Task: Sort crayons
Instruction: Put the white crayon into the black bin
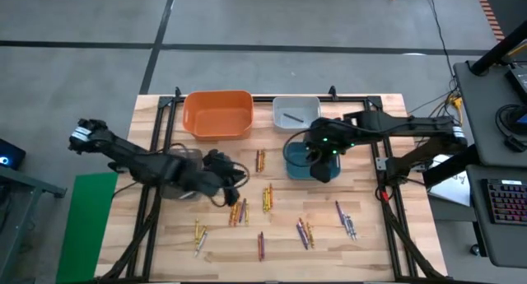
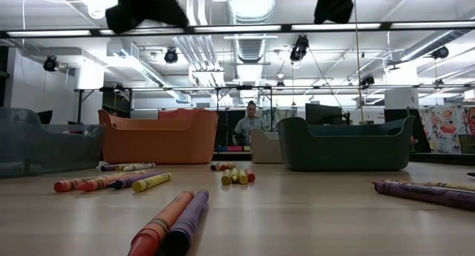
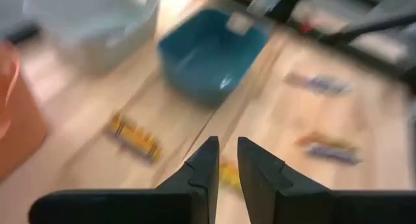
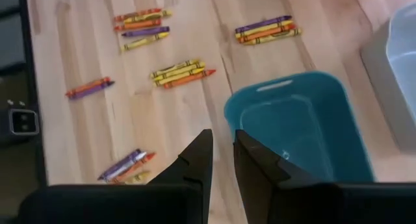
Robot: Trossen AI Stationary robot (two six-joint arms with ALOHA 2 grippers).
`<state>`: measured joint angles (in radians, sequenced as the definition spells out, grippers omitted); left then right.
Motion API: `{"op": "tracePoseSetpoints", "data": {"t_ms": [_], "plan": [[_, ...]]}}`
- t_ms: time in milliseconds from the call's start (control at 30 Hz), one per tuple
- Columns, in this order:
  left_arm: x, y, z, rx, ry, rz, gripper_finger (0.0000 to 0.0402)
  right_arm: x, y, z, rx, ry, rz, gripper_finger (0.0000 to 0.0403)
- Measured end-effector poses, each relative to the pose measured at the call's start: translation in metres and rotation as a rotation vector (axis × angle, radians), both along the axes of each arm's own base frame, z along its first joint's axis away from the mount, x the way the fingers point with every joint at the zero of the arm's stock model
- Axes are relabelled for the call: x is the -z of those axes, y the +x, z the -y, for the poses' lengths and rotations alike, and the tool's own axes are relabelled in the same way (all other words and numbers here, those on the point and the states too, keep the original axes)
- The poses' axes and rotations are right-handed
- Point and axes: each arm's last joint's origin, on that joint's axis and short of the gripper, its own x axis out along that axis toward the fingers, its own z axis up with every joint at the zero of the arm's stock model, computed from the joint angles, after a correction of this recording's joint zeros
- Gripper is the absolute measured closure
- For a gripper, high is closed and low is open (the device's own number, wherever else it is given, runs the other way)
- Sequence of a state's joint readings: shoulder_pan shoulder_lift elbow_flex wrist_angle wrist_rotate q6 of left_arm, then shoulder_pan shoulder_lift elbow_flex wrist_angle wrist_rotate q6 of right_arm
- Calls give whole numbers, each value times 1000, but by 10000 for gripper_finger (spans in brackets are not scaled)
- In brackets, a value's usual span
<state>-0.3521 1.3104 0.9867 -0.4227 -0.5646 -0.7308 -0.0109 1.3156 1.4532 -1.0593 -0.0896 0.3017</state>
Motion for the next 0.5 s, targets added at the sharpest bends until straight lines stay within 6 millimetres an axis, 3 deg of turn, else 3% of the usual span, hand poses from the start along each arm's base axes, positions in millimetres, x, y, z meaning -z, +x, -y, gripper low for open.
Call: {"op": "tracePoseSetpoints", "data": {"t_ms": [167, 500], "plan": [[37, 12, -23, -110, -56, -237, 362, 2, -10, 1, 55, 5, -3, 351], [92, 25, -58, -300, -73, -538, 362, 14, -1, 1, 61, -9, -46, 351]]}}
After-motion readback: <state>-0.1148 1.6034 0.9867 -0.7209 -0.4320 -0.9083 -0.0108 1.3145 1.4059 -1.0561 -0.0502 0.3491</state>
